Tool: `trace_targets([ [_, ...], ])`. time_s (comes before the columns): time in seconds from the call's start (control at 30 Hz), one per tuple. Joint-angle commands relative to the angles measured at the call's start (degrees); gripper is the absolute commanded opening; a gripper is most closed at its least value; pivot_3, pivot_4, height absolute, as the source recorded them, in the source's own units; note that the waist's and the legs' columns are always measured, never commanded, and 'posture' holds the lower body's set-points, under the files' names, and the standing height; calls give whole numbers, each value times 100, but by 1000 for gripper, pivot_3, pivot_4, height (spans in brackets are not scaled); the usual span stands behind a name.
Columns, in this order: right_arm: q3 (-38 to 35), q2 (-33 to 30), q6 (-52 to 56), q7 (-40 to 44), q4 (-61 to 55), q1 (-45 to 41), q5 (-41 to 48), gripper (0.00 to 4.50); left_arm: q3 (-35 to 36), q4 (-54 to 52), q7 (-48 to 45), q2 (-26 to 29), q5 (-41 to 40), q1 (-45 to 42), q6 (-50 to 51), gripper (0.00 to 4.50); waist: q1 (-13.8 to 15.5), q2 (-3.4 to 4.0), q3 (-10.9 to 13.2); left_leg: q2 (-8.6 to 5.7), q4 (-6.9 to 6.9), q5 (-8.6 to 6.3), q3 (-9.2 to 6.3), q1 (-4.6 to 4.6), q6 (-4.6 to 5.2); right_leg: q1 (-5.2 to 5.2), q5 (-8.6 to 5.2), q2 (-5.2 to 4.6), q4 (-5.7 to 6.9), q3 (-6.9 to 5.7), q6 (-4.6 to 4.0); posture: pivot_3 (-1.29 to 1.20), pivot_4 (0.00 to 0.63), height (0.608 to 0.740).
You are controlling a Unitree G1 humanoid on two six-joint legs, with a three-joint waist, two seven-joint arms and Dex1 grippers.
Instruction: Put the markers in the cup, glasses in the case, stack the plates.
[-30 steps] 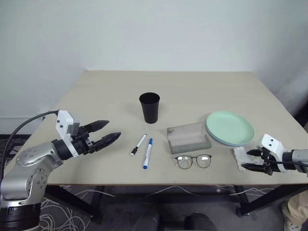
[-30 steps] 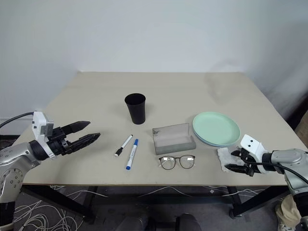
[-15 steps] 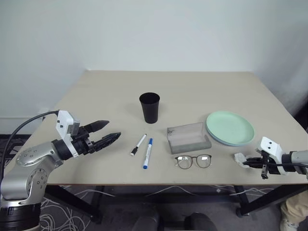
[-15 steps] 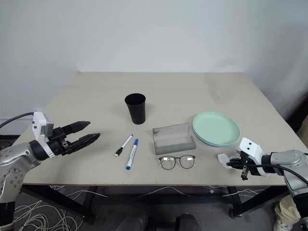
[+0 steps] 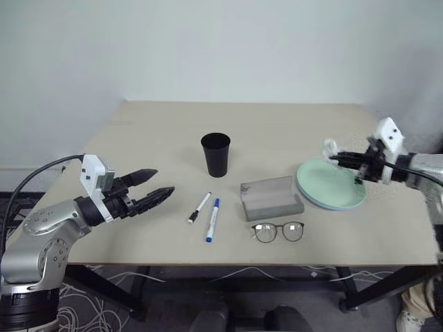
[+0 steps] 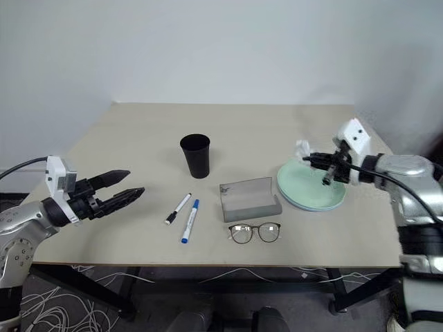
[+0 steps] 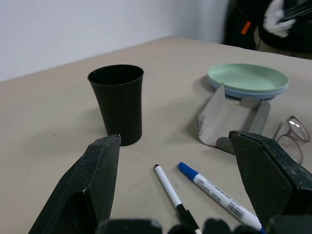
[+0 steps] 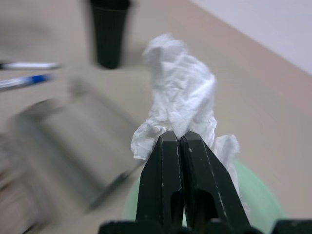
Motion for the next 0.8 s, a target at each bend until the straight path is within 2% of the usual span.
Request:
trace_targets([
  [0.03,208,234,-157,-415,345,-92,-384,25,72,-118,16,38,-39,-106,-42,3766,3,2,1,-4,-3,0,0,0,0,0,3,-3,-2,-2,-5,0,0,731],
  [0.07,247,281,-195,-431,387,-89,-425,25,73,-121,17,37,-41,-105,-41,3766,1,4,2,-7,-4,0,0,-3,1,-3,5,-3,-1,0,-8,0,0,731],
  [0.2,411,439,-407,-734,867,-176,-742,922,91,-161,33,47,-45,-82,-28,3766,-10,7,2,-13,-10,2,0,-8,1,-12,6,4,0,4,-11,0,0,731],
  [0.43,342,309,-682,-685,1266,-313,-863,3170,116,-204,24,81,-56,-52,-10,3766,-16,9,3,-7,-11,2,0,-2,0,-11,3,17,0,3,-13,0,0,731],
  [0.57,197,11,-771,-175,1043,-215,-641,4475,-43,-178,-38,125,-10,-268,-10,3766,-9,11,4,-6,-8,2,0,2,0,-7,2,16,2,0,-13,0,0,731],
  [0.7,-107,-527,-617,1056,184,288,59,4475,-663,-100,-232,105,143,-963,29,3766,16,10,3,-6,4,2,-6,3,0,5,2,11,3,-7,-11,0,0,731],
  [0.8,-256,-747,-493,1376,-103,440,309,4475,-1319,137,-358,-72,446,-1602,-14,3766,9,8,2,-6,11,2,-7,5,1,11,-9,12,4,-15,9,0,0,731],
])
